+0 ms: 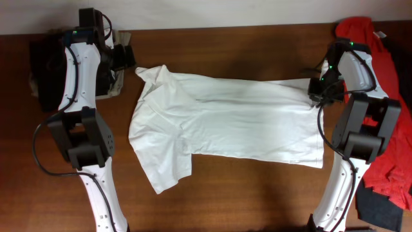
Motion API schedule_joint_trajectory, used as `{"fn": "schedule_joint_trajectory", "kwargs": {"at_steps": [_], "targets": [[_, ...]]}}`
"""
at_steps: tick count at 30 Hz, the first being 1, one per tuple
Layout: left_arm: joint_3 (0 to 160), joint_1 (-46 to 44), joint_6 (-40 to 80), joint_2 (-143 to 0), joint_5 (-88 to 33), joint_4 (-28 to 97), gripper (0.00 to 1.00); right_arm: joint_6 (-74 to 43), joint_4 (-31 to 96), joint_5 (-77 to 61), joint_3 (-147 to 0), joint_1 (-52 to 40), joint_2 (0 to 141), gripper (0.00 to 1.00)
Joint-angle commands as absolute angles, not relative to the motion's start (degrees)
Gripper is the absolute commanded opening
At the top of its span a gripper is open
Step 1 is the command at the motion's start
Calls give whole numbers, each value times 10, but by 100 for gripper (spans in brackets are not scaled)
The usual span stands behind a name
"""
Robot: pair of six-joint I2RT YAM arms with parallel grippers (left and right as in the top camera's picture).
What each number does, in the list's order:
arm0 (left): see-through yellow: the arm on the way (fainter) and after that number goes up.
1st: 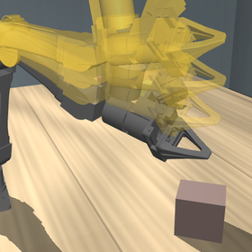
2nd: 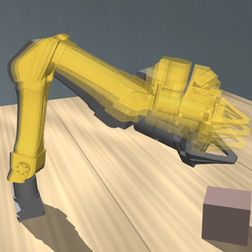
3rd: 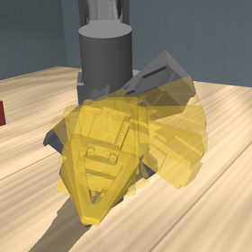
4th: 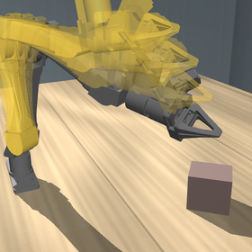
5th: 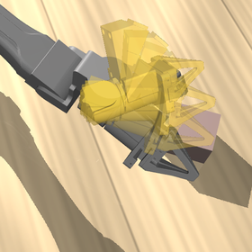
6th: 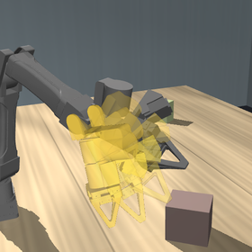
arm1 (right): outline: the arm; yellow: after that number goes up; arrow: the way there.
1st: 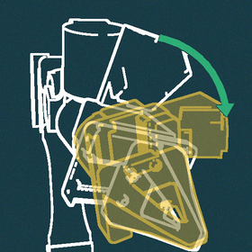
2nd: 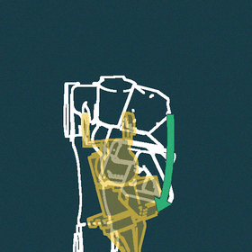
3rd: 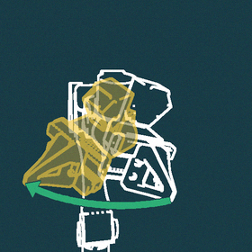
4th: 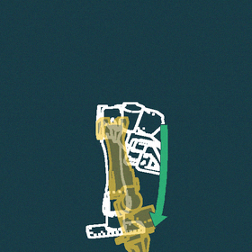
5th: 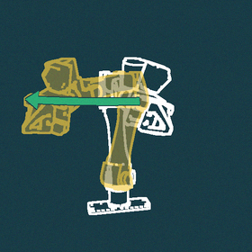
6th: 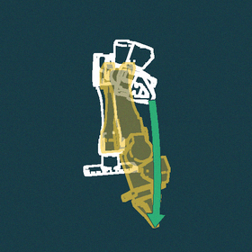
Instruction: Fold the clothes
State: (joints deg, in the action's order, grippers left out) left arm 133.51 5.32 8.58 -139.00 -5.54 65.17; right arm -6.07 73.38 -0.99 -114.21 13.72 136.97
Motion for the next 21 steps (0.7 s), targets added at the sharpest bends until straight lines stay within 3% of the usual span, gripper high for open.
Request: {"fn": "schedule_joint_trajectory", "kwargs": {"at_steps": [1,7,14,15,17,18,21], "targets": [[1339,54,82,-1400,-51,652,99,-64,766,16,-1170,136,1364,9],[1339,54,82,-1422,-51,652,99,-99,847,114,-1220,136,1364,8],[1339,54,82,-1439,-51,652,99,-118,859,119,-1209,136,1364,18],[1339,54,83,-1439,-51,654,99,-141,850,133,-1200,136,1364,48],[1339,54,82,-1439,-51,659,99,-145,849,138,-1192,136,1364,71],[1339,54,82,-1439,-51,659,99,-145,850,138,-1191,136,1364,100],[1353,54,81,-1431,-51,673,99,-148,864,138,-1197,138,1363,99]]}}
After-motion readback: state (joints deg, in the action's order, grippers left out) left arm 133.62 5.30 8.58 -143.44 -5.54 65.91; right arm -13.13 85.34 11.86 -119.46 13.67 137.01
